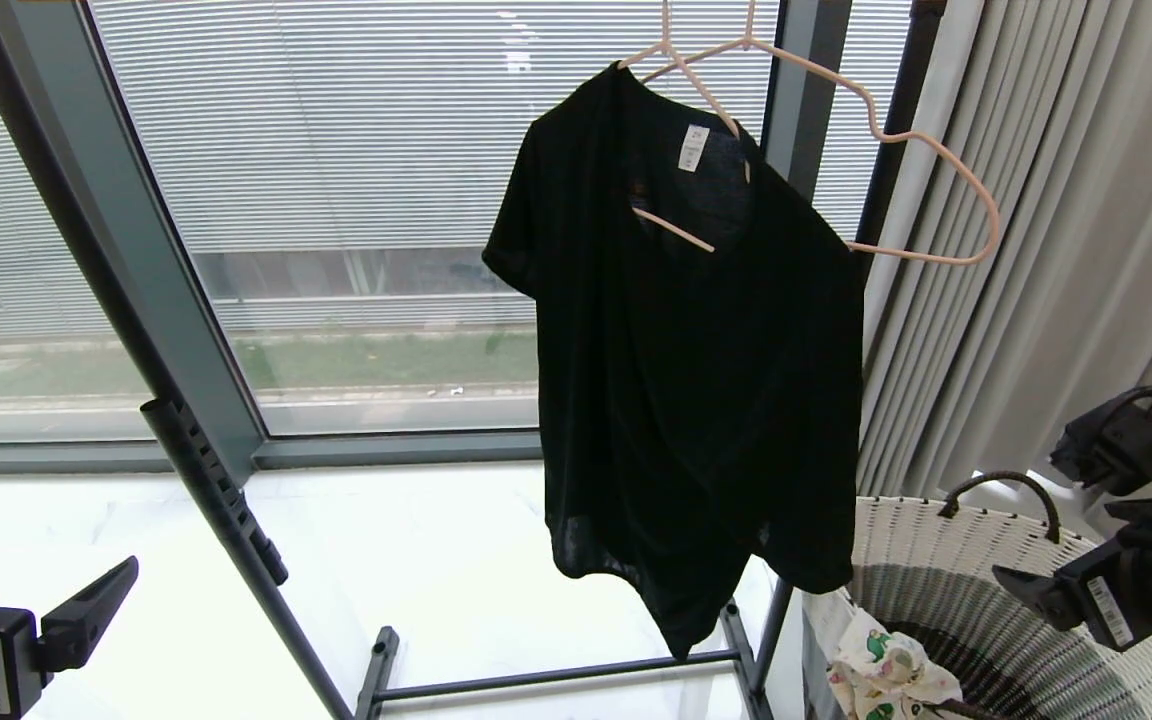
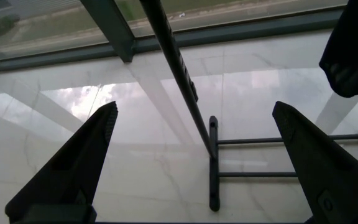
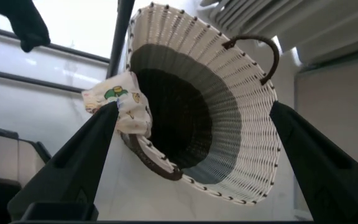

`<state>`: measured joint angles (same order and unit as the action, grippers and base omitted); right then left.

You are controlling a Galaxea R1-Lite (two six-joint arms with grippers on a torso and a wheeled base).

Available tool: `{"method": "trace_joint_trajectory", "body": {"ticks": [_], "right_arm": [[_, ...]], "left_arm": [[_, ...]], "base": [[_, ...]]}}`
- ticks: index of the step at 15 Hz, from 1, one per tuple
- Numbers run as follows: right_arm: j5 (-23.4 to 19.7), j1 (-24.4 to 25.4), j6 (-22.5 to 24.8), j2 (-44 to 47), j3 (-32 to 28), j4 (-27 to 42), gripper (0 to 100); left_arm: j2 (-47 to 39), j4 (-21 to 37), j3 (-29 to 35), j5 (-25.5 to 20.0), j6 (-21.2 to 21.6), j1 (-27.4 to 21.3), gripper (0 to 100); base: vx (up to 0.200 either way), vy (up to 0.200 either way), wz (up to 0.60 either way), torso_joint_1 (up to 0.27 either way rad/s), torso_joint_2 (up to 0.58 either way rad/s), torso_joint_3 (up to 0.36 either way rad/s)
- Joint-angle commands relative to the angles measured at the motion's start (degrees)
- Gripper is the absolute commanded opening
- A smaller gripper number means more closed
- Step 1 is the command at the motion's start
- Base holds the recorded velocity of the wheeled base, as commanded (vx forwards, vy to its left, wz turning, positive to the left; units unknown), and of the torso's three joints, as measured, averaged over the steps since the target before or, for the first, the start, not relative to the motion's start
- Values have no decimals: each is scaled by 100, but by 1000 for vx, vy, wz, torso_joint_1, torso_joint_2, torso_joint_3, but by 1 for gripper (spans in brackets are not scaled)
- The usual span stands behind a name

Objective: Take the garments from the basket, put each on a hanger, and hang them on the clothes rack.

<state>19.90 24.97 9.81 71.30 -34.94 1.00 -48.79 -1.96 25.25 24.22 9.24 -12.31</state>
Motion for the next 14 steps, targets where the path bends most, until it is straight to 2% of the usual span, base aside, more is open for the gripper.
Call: {"method": "trace_joint_trajectory", "body": {"ticks": [1,3,4,6,10,14], "right_arm": [[-161,-71,144,771,1094,-1207,100],[-522,-141,645,1316,1692,-2051,100],[-610,-150,864,1562,1850,-2262,100],[-706,-141,1005,1958,1903,-2508,100],[-689,-150,1005,2828,1903,-3378,100],[-680,-185,1005,3127,1859,-3580,100]], "left_arm": [[-8,-6,7,4,-1,1,100],[10,-6,7,12,-1,10,100],[71,-6,15,12,-1,10,100],[141,-6,-2,12,16,1,100],[168,-6,15,12,16,1,100],[177,-6,7,12,16,1,100]], "base": [[0,0,0,0,0,0],[0,0,0,0,0,0],[0,0,0,0,0,0],[0,0,0,0,0,0],[0,0,0,0,0,0],[0,0,0,0,0,0]]}}
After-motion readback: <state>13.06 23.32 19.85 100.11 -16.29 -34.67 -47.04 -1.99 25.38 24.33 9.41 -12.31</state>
